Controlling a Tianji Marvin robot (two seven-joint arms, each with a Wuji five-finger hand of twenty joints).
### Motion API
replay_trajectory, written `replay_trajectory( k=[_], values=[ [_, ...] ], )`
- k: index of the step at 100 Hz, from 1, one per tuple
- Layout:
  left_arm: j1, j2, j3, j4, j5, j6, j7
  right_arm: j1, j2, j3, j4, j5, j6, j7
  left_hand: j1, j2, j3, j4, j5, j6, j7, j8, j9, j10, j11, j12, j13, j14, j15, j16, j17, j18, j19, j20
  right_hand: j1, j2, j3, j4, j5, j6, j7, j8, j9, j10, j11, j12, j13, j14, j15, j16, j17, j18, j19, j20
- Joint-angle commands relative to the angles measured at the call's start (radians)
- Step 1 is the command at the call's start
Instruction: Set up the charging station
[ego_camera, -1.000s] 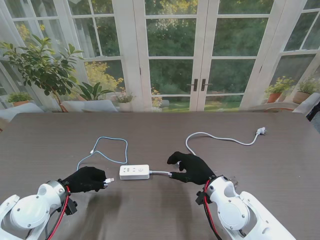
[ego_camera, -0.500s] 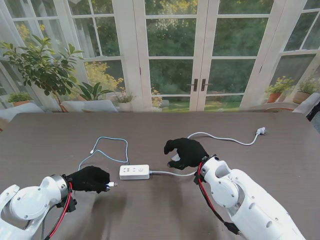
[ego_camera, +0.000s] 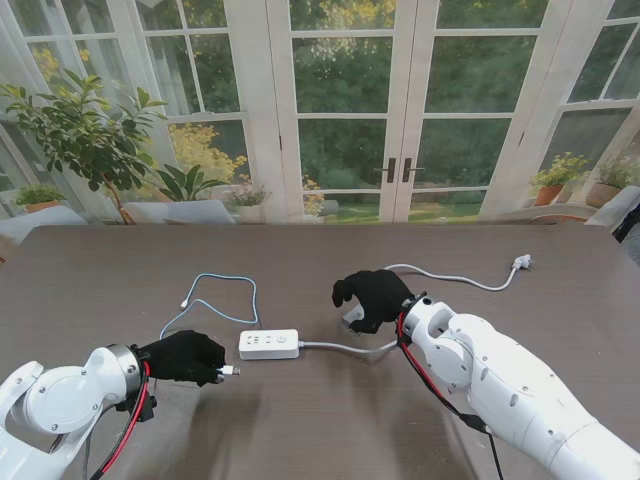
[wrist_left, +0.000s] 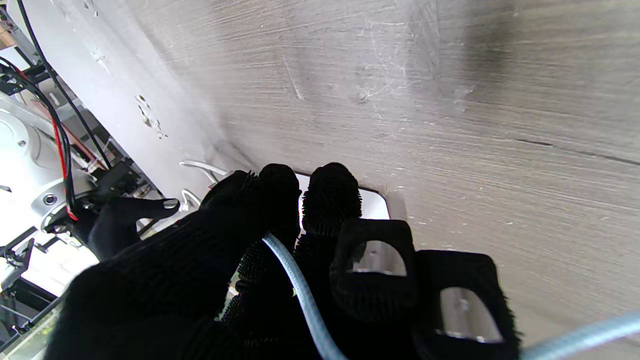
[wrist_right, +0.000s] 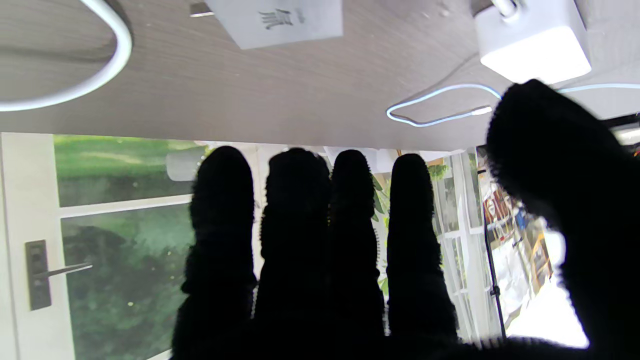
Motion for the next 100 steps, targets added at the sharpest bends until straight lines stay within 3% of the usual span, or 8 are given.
replay_trajectory(
  k=[1, 5, 7, 11, 35, 81, 100],
  values=[
    [-0.002, -0.003, 0.006, -0.007, 0.005, -0.003, -0.010, 0.032, -0.005, -0.018, 0.024, -0.021, -0.013, 0.007, 0.059, 0.006, 0.042, 0.063, 0.076, -0.058, 0.021, -0.010, 0.032, 0.049, 0.022, -0.008, 0.027, 0.004, 0.074, 0.013, 0.073, -0.152, 0.298, 0.025, -0.006, -0.061, 0.047, -0.025, -0.003, -0.023, -0.126, 0.015, -0.011, -0.026, 0.027, 0.011, 0.027, -0.018, 0.035, -0.756, 0.015, -0.032, 0.055, 0.020],
    [-0.004, -0.004, 0.010, -0.007, 0.007, -0.005, -0.006, 0.053, -0.006, -0.041, 0.048, -0.023, -0.019, -0.001, 0.059, 0.007, 0.042, 0.064, 0.077, -0.059, 0.019, -0.012, 0.036, 0.028, 0.024, -0.009, 0.027, 0.002, 0.075, 0.012, 0.073, -0.154, 0.298, 0.028, -0.011, -0.062, 0.047, -0.026, -0.016, -0.018, -0.130, 0.013, -0.020, -0.025, 0.021, 0.008, 0.026, -0.015, 0.038, -0.757, 0.017, -0.032, 0.059, 0.022],
    [-0.005, -0.004, 0.012, -0.007, 0.007, -0.005, -0.004, 0.063, -0.007, -0.054, 0.060, -0.024, -0.021, -0.005, 0.059, 0.007, 0.041, 0.065, 0.077, -0.059, 0.018, -0.013, 0.034, 0.046, 0.023, -0.010, 0.027, 0.002, 0.076, 0.012, 0.073, -0.155, 0.298, 0.029, -0.014, -0.062, 0.047, -0.026, -0.024, -0.017, -0.133, 0.011, -0.024, -0.024, 0.018, 0.006, 0.027, -0.018, 0.040, -0.756, 0.018, -0.034, 0.063, 0.023],
    [-0.007, -0.005, 0.016, -0.006, 0.006, -0.004, 0.000, 0.084, -0.009, -0.079, 0.082, -0.027, -0.022, -0.012, 0.059, 0.006, 0.041, 0.065, 0.078, -0.057, 0.018, -0.013, 0.037, 0.029, 0.026, -0.010, 0.027, 0.001, 0.077, 0.011, 0.073, -0.156, 0.298, 0.031, -0.020, -0.061, 0.044, -0.028, -0.034, -0.011, -0.138, 0.007, -0.029, -0.021, 0.013, 0.003, 0.028, -0.017, 0.044, -0.757, 0.022, -0.034, 0.070, 0.026],
    [-0.016, -0.007, 0.035, -0.002, 0.021, -0.013, 0.018, 0.175, -0.027, -0.208, 0.176, -0.011, 0.005, -0.017, 0.056, 0.006, 0.041, 0.066, 0.080, -0.053, 0.012, -0.017, 0.047, 0.032, 0.035, -0.013, 0.027, -0.003, 0.082, 0.006, 0.073, -0.159, 0.298, 0.036, -0.038, -0.047, 0.030, -0.029, -0.097, 0.009, -0.163, -0.020, -0.085, -0.010, -0.005, -0.021, 0.031, -0.028, 0.080, -0.756, 0.040, -0.049, 0.120, 0.048],
    [-0.014, -0.012, 0.049, 0.001, 0.030, -0.014, 0.043, 0.307, -0.123, -0.457, 0.432, 0.058, 0.015, -0.145, 0.055, 0.007, 0.039, 0.068, 0.085, -0.048, 0.001, -0.020, 0.057, 0.039, 0.045, -0.011, 0.027, -0.004, 0.088, -0.002, 0.073, -0.158, 0.298, 0.038, -0.013, -0.114, 0.046, -0.029, -0.068, 0.005, -0.083, 0.008, -0.091, -0.027, 0.104, 0.042, 0.082, -0.070, 0.231, -0.737, 0.100, -0.074, 0.203, 0.076],
    [-0.014, -0.011, 0.053, 0.001, 0.029, -0.014, 0.042, 0.332, -0.146, -0.515, 0.495, 0.064, 0.013, -0.183, 0.057, 0.010, 0.036, 0.070, 0.086, -0.045, -0.003, -0.021, 0.058, 0.041, 0.045, -0.011, 0.027, -0.002, 0.087, -0.005, 0.072, -0.155, 0.298, 0.035, 0.001, -0.138, 0.055, -0.030, -0.088, 0.017, -0.072, 0.017, -0.113, -0.034, 0.130, 0.066, 0.092, -0.089, 0.277, -0.730, 0.117, -0.089, 0.229, 0.081]
  ],
)
